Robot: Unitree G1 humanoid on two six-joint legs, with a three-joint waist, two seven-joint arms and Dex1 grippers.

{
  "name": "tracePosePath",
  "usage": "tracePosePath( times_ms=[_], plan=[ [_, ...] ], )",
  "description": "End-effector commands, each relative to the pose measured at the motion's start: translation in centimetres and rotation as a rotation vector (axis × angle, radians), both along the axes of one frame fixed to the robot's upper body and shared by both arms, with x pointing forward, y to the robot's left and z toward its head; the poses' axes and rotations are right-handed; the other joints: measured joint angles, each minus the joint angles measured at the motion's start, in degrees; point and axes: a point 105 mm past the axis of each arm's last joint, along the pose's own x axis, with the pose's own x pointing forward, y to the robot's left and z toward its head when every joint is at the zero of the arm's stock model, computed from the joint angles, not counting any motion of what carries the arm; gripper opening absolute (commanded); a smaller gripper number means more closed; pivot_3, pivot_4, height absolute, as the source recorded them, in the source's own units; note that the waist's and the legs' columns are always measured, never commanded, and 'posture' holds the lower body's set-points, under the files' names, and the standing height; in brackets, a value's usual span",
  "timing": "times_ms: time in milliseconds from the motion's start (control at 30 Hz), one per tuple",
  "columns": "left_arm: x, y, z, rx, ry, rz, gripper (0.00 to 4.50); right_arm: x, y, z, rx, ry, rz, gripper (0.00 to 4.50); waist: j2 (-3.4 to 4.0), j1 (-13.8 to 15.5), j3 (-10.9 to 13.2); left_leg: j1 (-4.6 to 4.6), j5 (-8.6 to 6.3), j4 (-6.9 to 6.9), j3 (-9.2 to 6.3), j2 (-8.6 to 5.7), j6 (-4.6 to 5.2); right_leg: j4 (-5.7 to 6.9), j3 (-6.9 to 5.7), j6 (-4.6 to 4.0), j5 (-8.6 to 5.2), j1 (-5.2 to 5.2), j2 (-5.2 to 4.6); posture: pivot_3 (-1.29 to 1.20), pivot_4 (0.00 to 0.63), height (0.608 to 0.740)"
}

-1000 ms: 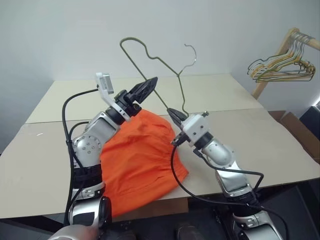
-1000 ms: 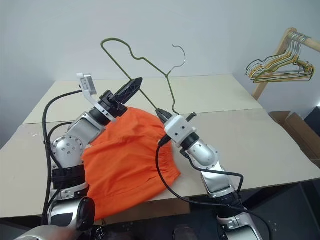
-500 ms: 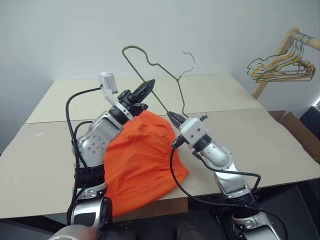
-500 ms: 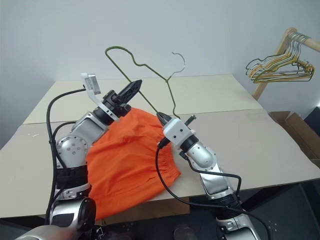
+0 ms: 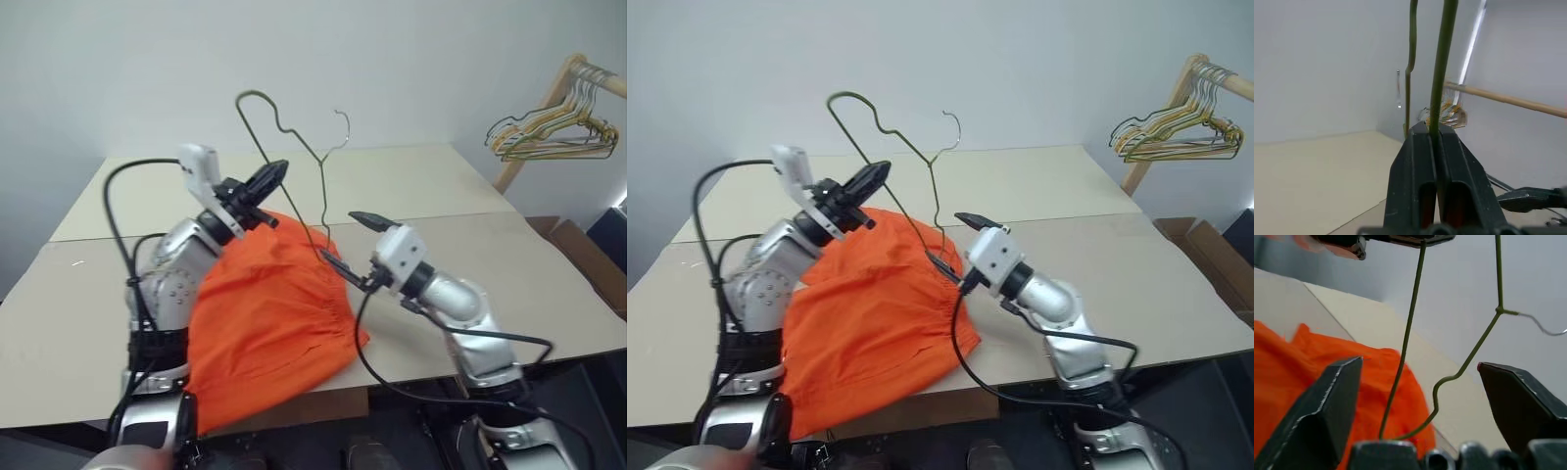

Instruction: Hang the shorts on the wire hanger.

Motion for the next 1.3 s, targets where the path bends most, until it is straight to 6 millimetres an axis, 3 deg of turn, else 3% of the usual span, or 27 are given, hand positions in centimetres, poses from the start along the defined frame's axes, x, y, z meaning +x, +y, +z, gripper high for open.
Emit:
tracePosePath(
  times_ms=[33,133,300,567,967,1067,1167,1300],
  plan=[
    [-3.4,1.2,3.1,-0.027,-0.170,-0.165,0.00,-1.8,-0.9,1.6,-0.008,0.278,0.204,4.20,0.04,0.0,0.0,0.01,0.00,0.01,0.02,0.01,0.00,0.00,0.00,0.00,0.00,0.02,-0.01,-0.09,0.000,0.740],
    [-4.7,2.4,3.8,-0.052,-0.173,-0.277,0.00,-2.7,-1.0,1.7,-0.072,0.397,0.336,4.20,0.05,-0.1,0.0,0.17,0.00,0.00,0.04,0.06,0.01,0.00,-0.03,-0.03,-0.02,0.12,0.06,-0.09,0.000,0.740],
    [-7.1,3.4,4.6,-0.079,-0.243,-0.447,0.00,-2.3,-1.3,1.2,-0.059,0.618,0.461,4.20,0.05,-0.1,0.0,0.10,-0.01,-0.02,0.28,0.12,0.02,-0.08,-0.21,-0.11,-0.08,0.14,0.14,-0.08,0.000,0.740],
    [-8.2,3.4,4.9,-0.205,-0.289,-0.523,0.00,-1.6,0.2,1.6,0.038,0.672,0.560,4.20,0.05,0.3,0.0,-0.06,0.00,0.09,0.18,0.09,0.01,-0.02,-0.31,-0.10,-0.07,0.09,0.07,-0.07,0.000,0.740],
    [-8.0,2.8,4.5,-0.214,-0.273,-0.508,0.00,-1.8,1.6,3.0,0.134,0.664,0.614,4.20,0.06,0.5,0.0,-0.22,0.00,0.20,0.02,0.08,0.01,0.04,-0.43,-0.10,-0.07,0.03,0.06,-0.07,0.000,0.740],
    [-7.9,2.6,4.3,-0.208,-0.264,-0.508,0.00,-2.0,1.5,2.9,0.134,0.669,0.619,3.63,0.07,0.4,0.0,-0.22,0.00,0.20,0.03,0.09,0.01,0.04,-0.46,-0.10,-0.07,0.02,0.07,-0.08,0.000,0.740],
    [-7.7,2.6,4.2,-0.213,-0.261,-0.500,0.00,-2.0,1.6,2.9,0.130,0.669,0.614,2.45,0.07,0.4,0.0,-0.25,0.00,0.20,0.03,0.09,0.01,0.03,-0.47,-0.10,-0.07,0.02,0.07,-0.08,0.000,0.740],
    [-7.5,2.5,4.2,-0.226,-0.261,-0.498,0.00,-2.0,1.9,2.8,0.131,0.671,0.618,1.20,0.07,0.4,0.0,-0.27,0.00,0.23,0.03,0.09,0.01,0.03,-0.49,-0.10,-0.07,0.02,0.06,-0.08,0.000,0.740]
  ],
)
